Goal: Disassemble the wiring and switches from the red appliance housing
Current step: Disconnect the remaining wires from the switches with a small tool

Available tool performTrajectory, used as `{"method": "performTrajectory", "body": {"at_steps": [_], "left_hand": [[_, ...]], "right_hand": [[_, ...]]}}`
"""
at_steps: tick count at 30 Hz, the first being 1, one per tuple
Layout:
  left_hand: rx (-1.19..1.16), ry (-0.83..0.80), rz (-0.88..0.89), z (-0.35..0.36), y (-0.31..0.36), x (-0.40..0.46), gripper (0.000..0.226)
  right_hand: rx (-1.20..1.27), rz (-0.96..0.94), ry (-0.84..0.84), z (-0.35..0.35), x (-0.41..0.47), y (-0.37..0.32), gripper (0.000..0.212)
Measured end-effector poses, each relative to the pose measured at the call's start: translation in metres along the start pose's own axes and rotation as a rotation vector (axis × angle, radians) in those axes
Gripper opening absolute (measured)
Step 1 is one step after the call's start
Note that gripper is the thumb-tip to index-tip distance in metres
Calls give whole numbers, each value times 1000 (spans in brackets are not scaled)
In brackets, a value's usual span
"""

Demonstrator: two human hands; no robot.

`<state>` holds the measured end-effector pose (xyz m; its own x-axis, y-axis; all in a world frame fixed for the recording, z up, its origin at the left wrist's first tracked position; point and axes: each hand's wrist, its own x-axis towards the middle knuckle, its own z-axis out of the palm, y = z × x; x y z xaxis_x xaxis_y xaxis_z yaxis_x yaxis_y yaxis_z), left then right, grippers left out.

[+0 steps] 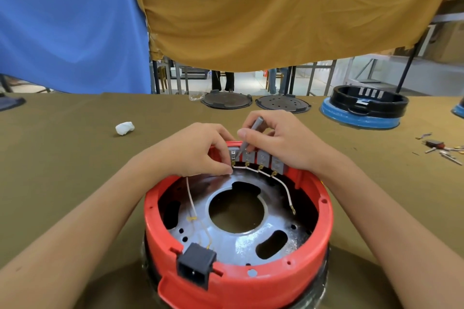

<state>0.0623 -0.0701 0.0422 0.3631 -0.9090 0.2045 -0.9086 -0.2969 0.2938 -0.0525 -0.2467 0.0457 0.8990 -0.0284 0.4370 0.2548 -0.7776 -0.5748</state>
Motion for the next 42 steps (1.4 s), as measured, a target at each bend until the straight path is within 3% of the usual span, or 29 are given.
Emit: {"method": "performTrajectory", "body": {"at_steps": [12, 27, 42], "left_hand": [[-41, -22, -16, -1, -1, -1, 3], [-58, -47, -31, -1, 1, -3, 9], [-37, -50, -4, -1, 0, -3, 5]], "right_hand": [[-88, -54, 17, 3, -3, 1, 17], [11, -54, 39, 2, -7, -3, 15], [148, 100, 56, 3, 1, 2, 20]]}}
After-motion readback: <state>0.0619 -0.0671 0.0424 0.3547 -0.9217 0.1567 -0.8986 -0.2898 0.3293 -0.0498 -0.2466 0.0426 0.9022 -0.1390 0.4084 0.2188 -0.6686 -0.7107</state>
